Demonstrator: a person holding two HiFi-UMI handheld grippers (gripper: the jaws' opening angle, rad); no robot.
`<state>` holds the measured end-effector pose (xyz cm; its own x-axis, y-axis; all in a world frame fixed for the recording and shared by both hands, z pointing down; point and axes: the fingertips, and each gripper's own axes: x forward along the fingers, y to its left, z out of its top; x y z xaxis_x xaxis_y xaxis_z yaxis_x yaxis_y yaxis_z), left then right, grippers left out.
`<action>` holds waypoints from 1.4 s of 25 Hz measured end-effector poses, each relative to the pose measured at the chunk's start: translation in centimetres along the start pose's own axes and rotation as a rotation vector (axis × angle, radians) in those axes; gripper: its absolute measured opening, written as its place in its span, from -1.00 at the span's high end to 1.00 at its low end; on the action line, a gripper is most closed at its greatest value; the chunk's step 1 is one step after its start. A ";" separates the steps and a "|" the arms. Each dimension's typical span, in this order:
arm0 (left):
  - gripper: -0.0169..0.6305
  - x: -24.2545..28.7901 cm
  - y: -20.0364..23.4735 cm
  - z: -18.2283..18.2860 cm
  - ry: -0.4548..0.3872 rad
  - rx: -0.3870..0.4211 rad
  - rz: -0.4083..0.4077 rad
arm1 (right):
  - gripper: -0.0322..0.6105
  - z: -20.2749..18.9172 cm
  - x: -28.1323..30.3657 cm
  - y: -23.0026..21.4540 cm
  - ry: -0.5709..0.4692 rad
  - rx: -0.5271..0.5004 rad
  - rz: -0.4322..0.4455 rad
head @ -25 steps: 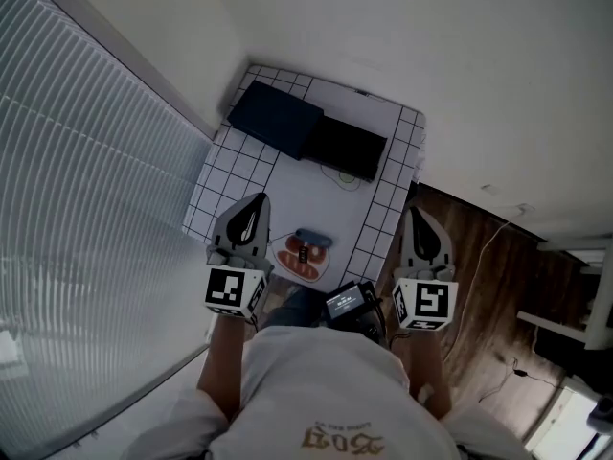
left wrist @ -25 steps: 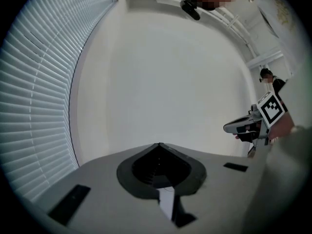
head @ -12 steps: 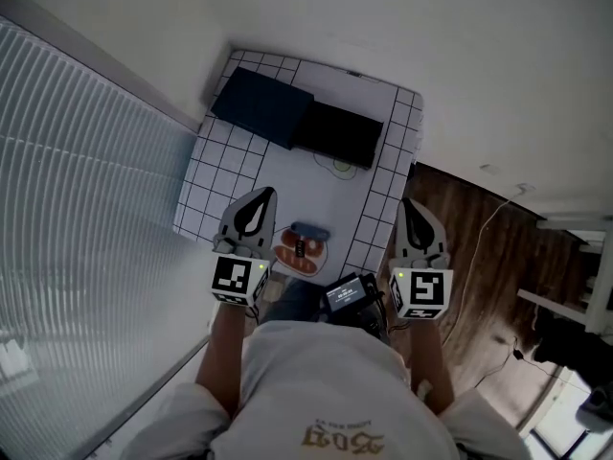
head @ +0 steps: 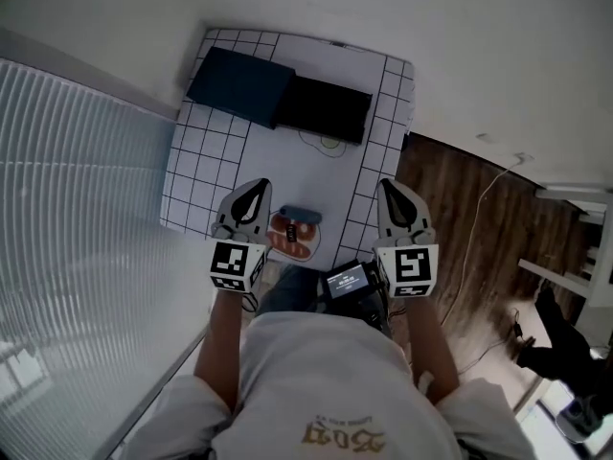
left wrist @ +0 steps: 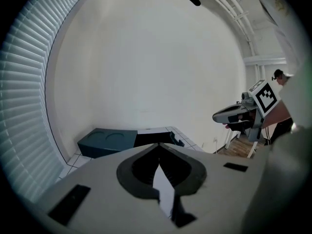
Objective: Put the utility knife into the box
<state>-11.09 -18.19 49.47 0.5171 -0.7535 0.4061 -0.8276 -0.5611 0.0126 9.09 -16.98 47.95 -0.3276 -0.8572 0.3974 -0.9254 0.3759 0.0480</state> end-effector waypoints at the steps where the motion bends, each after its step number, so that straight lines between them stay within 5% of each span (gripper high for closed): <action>1: 0.92 0.2 -0.1 -0.5 0.013 -0.007 -0.005 | 0.88 -0.3 0.2 0.1 0.007 -0.002 0.007; 22: 0.92 2.7 -3.6 -10.5 0.264 0.053 -0.217 | 0.88 -8.4 2.9 3.5 0.164 0.095 0.102; 32: 0.92 2.2 -7.2 -14.8 0.400 0.355 -0.452 | 0.88 -10.4 3.2 4.5 0.210 0.126 0.131; 35: 0.67 2.1 -8.3 -15.2 0.419 0.382 -0.533 | 0.88 -10.8 3.1 4.9 0.222 0.131 0.140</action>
<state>-6.43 -9.87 64.15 0.6351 -0.1993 0.7463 -0.3188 -0.9477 0.0183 5.64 -14.02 59.36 -0.4174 -0.6969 0.5832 -0.8957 0.4238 -0.1347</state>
